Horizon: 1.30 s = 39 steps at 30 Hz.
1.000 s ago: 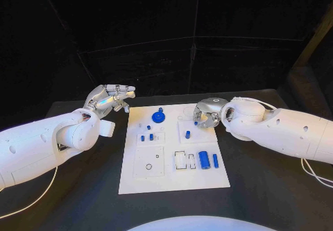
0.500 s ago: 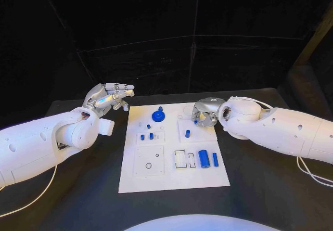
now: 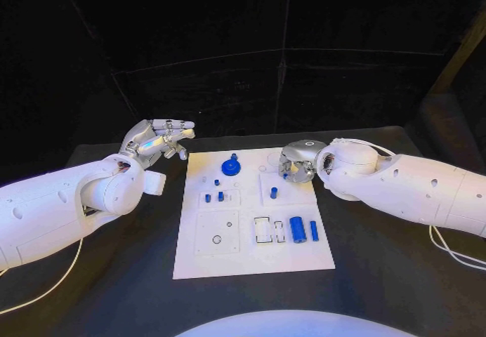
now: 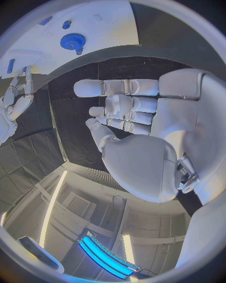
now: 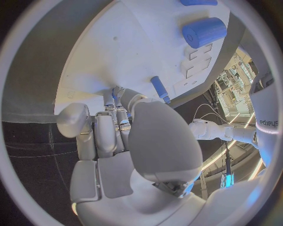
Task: Assemble the parts on the task board
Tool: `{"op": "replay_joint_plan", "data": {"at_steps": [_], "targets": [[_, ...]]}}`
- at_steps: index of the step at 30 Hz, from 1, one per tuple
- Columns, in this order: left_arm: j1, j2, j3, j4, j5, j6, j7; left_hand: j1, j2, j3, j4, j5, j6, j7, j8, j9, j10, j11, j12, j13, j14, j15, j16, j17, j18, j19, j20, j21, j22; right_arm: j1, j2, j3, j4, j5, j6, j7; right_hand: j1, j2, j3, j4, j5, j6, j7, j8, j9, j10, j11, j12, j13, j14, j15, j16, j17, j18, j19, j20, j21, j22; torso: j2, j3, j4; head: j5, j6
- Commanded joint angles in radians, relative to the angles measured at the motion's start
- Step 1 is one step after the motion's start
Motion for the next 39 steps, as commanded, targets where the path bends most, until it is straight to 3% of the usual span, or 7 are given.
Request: {"op": "replay_joint_plan", "data": {"at_steps": [1,14,25,30,33,39], "targets": [[0.001,0.0,0.0,-0.001,0.003,0.009,0.0,0.003,0.007,-0.002,-0.005,0.001,-0.003,0.006,0.002,-0.001,-0.01,0.0,0.005,0.002,-0.011,0.0,-0.004,-0.002,0.02,-0.005,0.003,-0.004,-0.002,-0.01,0.003,-0.005,0.001,-0.014,0.035,-0.01,-0.008,0.0,0.008,-0.001,-0.005,0.007,0.0,0.001,-0.002,0.011,-0.001,0.0,-0.001,0.043,-0.008,0.008,0.003,0.003,0.005,-0.004,0.006,0.003,0.0,0.0001,-0.0003,0.0,-0.002],[0.001,-0.002,0.0,-0.008,0.003,0.01,-0.006,0.008,0.009,-0.003,-0.009,0.001,-0.006,0.009,0.003,-0.002,-0.016,0.002,0.01,0.004,-0.012,0.001,-0.003,-0.003,0.02,-0.005,0.004,-0.006,-0.003,-0.014,-0.026,-0.004,0.054,-0.022,-0.095,-0.016,-0.013,-0.003,0.022,-0.014,-0.007,0.015,-0.002,-0.002,-0.002,0.02,-0.004,-0.005,-0.002,0.045,-0.01,0.013,0.008,0.001,0.009,-0.007,0.011,0.013,-0.002,0.0,-0.0014,-0.003,-0.002],[0.001,-0.004,0.0,-0.017,0.003,0.01,-0.009,0.007,0.009,-0.005,-0.01,0.001,-0.011,0.011,0.002,-0.002,-0.02,0.004,0.013,0.005,-0.013,0.003,-0.004,-0.005,0.019,-0.005,0.005,-0.007,-0.004,-0.009,-0.077,-0.002,0.122,-0.017,-0.138,-0.031,-0.019,-0.006,0.029,-0.02,-0.013,0.018,-0.003,-0.003,-0.003,0.024,-0.004,-0.008,-0.002,0.045,-0.011,0.016,0.009,0.001,0.011,-0.008,0.014,0.017,-0.001,-0.0002,0.0011,-0.004,0.001],[0.001,-0.006,0.0,-0.021,0.003,0.009,-0.011,0.006,0.009,-0.006,-0.01,0.001,-0.013,0.013,0.002,-0.003,-0.023,0.005,0.015,0.005,-0.013,0.004,-0.004,-0.006,0.019,-0.005,0.005,-0.008,-0.004,0.004,-0.114,0.002,0.18,0.006,-0.147,-0.037,-0.02,-0.008,0.03,-0.021,-0.013,0.019,-0.003,-0.003,-0.003,0.024,-0.004,-0.009,-0.002,0.046,-0.011,0.017,0.01,0.0,0.011,-0.008,0.015,0.019,-0.001,-0.0014,-0.0003,-0.002,-0.001],[0.001,-0.006,0.0,-0.022,0.003,0.009,-0.012,0.006,0.009,-0.007,-0.01,0.001,-0.014,0.013,0.001,-0.003,-0.024,0.006,0.015,0.005,-0.013,0.004,-0.003,-0.006,0.019,-0.005,0.006,-0.008,-0.004,0.011,-0.131,0.015,0.228,0.025,-0.155,-0.038,-0.021,-0.008,0.03,-0.021,-0.014,0.019,-0.003,-0.004,-0.003,0.025,-0.004,-0.009,-0.002,0.046,-0.011,0.017,0.011,0.0,0.012,-0.009,0.016,0.021,-0.002,-0.0006,-0.0003,0.001,-0.002],[0.001,-0.002,0.0,-0.024,0.003,0.009,-0.011,0.006,0.009,-0.007,-0.01,0.001,-0.014,0.013,0.001,-0.003,-0.024,0.006,0.015,0.005,-0.013,0.004,-0.003,-0.006,0.019,-0.005,0.006,-0.008,-0.004,0.014,-0.117,0.025,0.307,0.057,-0.178,-0.021,-0.022,-0.009,0.033,-0.023,-0.012,0.02,-0.003,-0.004,-0.003,0.026,-0.005,-0.01,-0.002,0.046,-0.011,0.019,0.013,0.0,0.012,-0.009,0.017,0.023,-0.001,-0.0002,0.0001,0.015,-0.006]]}}
